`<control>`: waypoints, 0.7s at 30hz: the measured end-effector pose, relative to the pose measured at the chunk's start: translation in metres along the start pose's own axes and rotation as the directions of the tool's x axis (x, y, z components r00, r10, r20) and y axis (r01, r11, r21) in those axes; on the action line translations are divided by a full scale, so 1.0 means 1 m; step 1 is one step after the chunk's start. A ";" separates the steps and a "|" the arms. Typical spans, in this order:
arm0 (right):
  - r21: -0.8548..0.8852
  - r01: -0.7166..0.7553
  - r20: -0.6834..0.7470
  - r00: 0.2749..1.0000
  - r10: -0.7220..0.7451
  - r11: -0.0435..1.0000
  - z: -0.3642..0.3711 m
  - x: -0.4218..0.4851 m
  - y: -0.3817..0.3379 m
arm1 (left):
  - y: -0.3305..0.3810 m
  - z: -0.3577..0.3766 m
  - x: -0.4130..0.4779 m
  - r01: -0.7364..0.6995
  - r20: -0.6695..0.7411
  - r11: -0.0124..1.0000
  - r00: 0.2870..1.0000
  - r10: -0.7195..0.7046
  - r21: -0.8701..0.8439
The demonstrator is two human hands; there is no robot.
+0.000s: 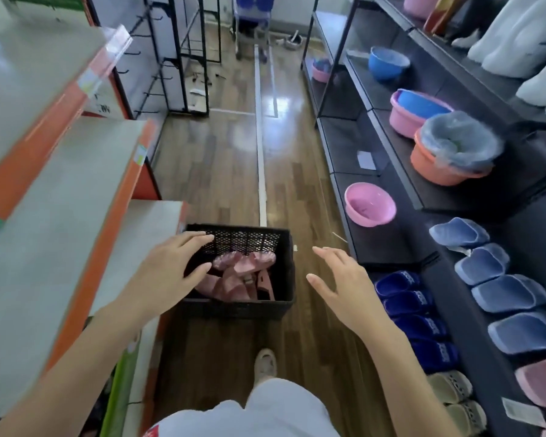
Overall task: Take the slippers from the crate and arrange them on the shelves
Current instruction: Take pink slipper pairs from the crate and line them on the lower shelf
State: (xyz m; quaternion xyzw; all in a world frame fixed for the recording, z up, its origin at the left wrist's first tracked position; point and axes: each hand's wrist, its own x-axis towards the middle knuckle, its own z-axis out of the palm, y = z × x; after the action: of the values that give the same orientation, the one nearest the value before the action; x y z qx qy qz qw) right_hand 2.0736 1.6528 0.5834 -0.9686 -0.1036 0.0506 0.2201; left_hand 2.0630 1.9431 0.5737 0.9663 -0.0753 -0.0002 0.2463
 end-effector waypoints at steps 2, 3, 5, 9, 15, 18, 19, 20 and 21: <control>0.005 0.031 0.017 0.999 -0.031 1.000 -0.002 0.028 0.007 | -0.004 0.002 0.018 0.040 -0.007 0.999 0.999 -0.040 0.008; 0.010 0.043 0.022 0.999 -0.043 0.999 -0.004 0.041 0.011 | -0.003 0.002 0.027 0.053 -0.011 0.998 0.999 -0.053 0.015; 0.027 0.062 0.034 0.997 -0.063 0.998 -0.009 0.065 0.021 | -0.001 0.004 0.047 0.078 -0.015 0.997 0.997 -0.077 0.028; 0.039 0.117 0.060 0.991 -0.119 0.992 -0.014 0.110 0.038 | 0.001 0.008 0.082 0.111 -0.042 0.993 0.993 -0.109 0.033; 0.037 0.155 0.114 0.981 -0.158 0.987 -0.005 0.157 0.049 | -0.008 0.011 0.114 0.184 -0.019 0.982 0.983 -0.183 0.050; 0.019 0.185 0.093 0.978 -0.186 0.983 0.004 0.178 0.047 | -0.020 0.004 0.132 0.205 -0.040 0.978 0.978 -0.203 0.050; 0.011 0.193 0.096 0.976 -0.193 0.981 0.008 0.185 0.046 | -0.025 0.002 0.138 0.207 -0.049 0.978 0.978 -0.205 0.039; 0.004 0.198 0.099 0.975 -0.198 0.980 0.011 0.192 0.044 | -0.031 0.001 0.143 0.210 -0.052 0.977 0.977 -0.208 0.030; 0.000 0.196 0.103 0.975 -0.195 0.981 0.015 0.199 0.041 | -0.038 0.000 0.148 0.214 -0.051 0.977 0.976 -0.212 0.028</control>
State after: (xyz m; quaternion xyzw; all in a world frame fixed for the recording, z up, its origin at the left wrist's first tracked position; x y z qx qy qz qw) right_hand 2.2725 1.6672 0.5415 -0.9510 -0.2098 0.0776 0.2135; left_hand 2.2151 1.9542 0.5607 0.9724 0.0345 -0.0024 0.2306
